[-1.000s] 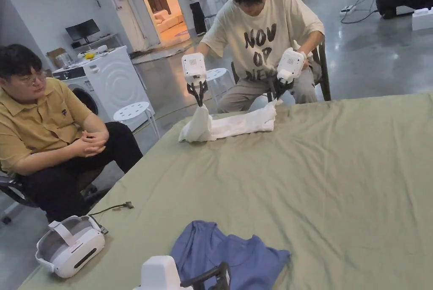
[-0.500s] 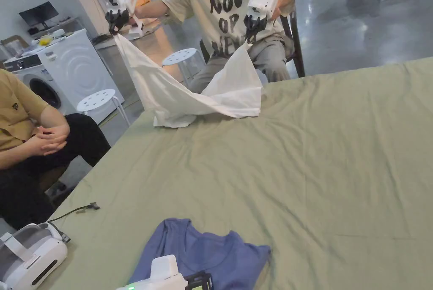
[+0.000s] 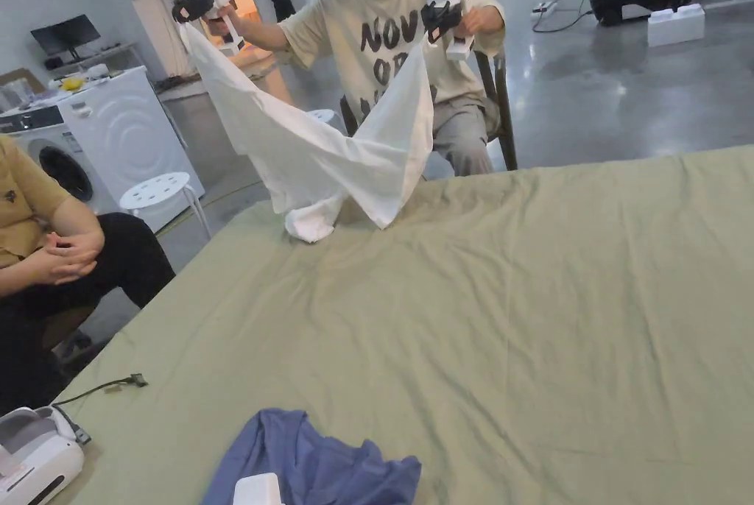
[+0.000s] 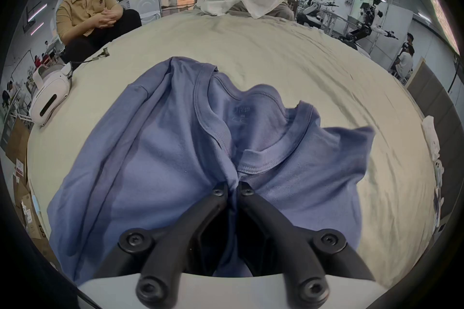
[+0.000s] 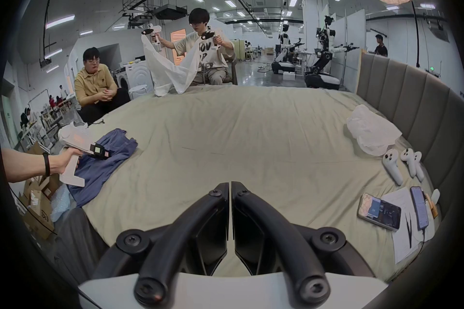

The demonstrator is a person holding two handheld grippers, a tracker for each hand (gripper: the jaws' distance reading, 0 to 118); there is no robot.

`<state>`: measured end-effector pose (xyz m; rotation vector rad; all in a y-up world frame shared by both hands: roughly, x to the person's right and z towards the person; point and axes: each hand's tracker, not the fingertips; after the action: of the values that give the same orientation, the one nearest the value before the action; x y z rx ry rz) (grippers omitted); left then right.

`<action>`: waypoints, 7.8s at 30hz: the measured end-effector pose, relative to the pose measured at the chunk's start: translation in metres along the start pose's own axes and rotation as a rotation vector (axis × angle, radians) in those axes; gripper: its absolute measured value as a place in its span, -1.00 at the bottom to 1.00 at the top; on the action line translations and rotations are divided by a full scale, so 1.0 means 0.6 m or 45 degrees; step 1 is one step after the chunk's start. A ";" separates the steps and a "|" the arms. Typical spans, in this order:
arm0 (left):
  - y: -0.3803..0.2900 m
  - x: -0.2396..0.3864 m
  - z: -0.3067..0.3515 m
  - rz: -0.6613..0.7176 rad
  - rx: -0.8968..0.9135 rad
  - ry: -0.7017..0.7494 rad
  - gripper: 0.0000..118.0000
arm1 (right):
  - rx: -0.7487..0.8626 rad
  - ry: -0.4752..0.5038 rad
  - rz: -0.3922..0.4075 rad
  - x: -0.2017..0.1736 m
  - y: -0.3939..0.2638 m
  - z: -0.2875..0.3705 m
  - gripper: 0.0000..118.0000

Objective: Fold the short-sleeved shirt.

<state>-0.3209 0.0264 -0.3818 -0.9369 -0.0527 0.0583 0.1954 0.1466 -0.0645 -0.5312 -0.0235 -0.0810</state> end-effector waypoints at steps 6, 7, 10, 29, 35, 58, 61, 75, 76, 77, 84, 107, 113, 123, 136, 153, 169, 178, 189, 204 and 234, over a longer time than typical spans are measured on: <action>0.071 -0.002 0.110 0.148 0.226 -0.044 -1.00 | 0.057 0.026 0.005 0.006 0.003 0.019 -0.99; 0.083 0.004 0.132 0.158 0.248 -0.038 -1.00 | 0.070 0.049 -0.039 0.010 0.003 0.021 -0.99; 0.113 0.027 0.182 0.119 0.343 -0.090 -1.00 | 0.113 0.057 -0.143 0.021 0.000 0.032 -0.99; 0.103 0.611 0.319 -0.386 0.458 -0.925 -1.00 | 0.307 -0.184 -0.257 0.120 -0.036 0.181 -0.99; -0.099 0.791 0.279 -0.644 0.245 -1.105 -1.00 | 0.293 -0.242 -0.333 0.152 -0.066 0.213 -0.99; -0.170 0.665 0.329 -0.655 0.348 -0.990 0.44 | 0.339 -0.238 -0.195 0.135 -0.033 0.215 -0.99; -0.127 0.574 0.407 -0.601 0.568 -0.871 0.44 | 0.385 -0.199 -0.156 0.122 0.002 0.206 -0.99; -0.185 0.340 0.617 -0.428 1.062 -0.394 -0.07 | 0.468 -0.176 -0.026 0.076 0.042 0.233 -0.99; -0.191 0.337 0.620 -0.421 1.070 -0.371 -0.29 | 0.472 -0.170 -0.028 0.075 0.041 0.235 -0.99; -0.196 0.335 0.623 -0.421 1.073 -0.337 -0.46 | 0.474 -0.167 -0.031 0.075 0.040 0.236 -0.99; -0.205 0.323 0.627 -0.368 1.104 -0.357 -1.00 | 0.464 -0.178 -0.065 0.078 0.036 0.232 -0.99; -0.106 0.288 0.431 -0.201 0.592 -0.399 -0.39 | 0.387 -0.155 -0.074 0.078 0.017 0.208 -0.99; -0.056 0.296 0.225 -0.194 0.340 -0.339 0.24 | 0.316 -0.186 -0.141 0.098 -0.015 0.206 -0.99; -0.024 0.310 -0.009 -0.134 0.014 -0.214 -0.12 | 0.232 -0.294 -0.201 0.135 -0.030 0.210 -0.99; -0.035 0.347 -0.046 -0.248 -0.051 -0.135 -1.00 | 0.110 -0.218 -0.191 0.158 0.005 0.113 -0.98; 0.019 0.337 -0.060 -0.268 -0.260 -0.191 -1.00 | -0.782 -0.137 0.117 0.301 0.086 -0.429 0.28; 0.023 0.344 -0.029 -0.220 -0.222 -0.170 -1.00 | -0.704 -0.116 -0.112 0.311 0.059 -0.389 -0.97; 0.066 0.269 0.269 -0.224 0.350 -0.481 -1.00 | -0.164 -0.117 -0.067 0.301 0.184 -0.104 -0.97; 0.167 0.255 0.555 -0.226 0.858 -0.513 -1.00 | 0.329 -0.206 -0.111 0.284 0.344 0.134 -0.97; 0.328 0.291 0.668 -0.210 1.100 -0.354 -1.00 | 0.590 -0.350 -0.008 0.247 0.556 0.167 -0.97; 0.634 0.407 0.545 -0.117 1.122 -0.211 -1.00 | 0.663 -0.612 0.091 0.289 0.858 -0.032 -0.97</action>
<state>-0.1111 0.5320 -0.4904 -0.0464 -0.2053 0.0654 0.4110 0.5670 -0.3333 -0.0206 -0.4824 0.1229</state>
